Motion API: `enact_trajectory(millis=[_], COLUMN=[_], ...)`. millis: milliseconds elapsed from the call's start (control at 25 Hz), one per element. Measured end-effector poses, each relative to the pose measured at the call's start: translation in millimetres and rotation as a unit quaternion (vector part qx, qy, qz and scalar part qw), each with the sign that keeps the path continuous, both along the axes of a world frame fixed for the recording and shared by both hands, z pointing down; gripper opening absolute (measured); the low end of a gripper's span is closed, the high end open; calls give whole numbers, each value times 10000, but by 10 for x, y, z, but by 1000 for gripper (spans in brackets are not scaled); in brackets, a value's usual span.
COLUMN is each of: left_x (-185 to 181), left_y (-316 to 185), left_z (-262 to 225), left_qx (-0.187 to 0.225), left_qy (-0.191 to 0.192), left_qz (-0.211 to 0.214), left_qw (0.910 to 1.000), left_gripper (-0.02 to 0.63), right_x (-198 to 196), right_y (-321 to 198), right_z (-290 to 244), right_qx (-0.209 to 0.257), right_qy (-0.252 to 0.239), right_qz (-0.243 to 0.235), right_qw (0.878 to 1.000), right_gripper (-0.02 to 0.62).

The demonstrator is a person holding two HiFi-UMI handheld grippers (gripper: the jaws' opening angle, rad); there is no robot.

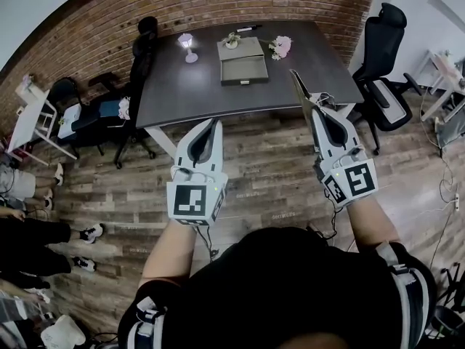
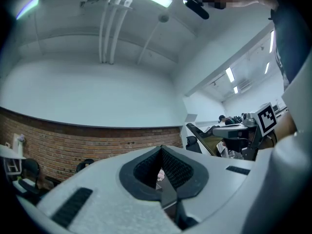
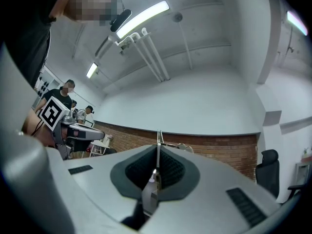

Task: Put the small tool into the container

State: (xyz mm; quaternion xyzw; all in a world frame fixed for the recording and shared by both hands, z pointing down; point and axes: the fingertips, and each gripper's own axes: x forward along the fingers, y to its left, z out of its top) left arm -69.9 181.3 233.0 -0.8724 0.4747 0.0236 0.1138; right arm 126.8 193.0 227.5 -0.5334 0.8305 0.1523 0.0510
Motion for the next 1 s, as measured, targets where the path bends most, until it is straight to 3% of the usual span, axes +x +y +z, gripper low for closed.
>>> enact_trajectory(millis=[320, 1000], left_x=[-236, -365], left_y=[-72, -277], left_z=[87, 108], left_qx=[-63, -63], left_qy=[26, 16], left_qz=[80, 48], left_qw=[9999, 10000], left_gripper=[8, 8], right_x=[-215, -349], right_y=[-42, -280], right_z=[53, 18], right_qx=[-77, -67], right_qy=[82, 155], right_qz=[124, 56], right_qw=[9999, 9998], right_gripper=[0, 0])
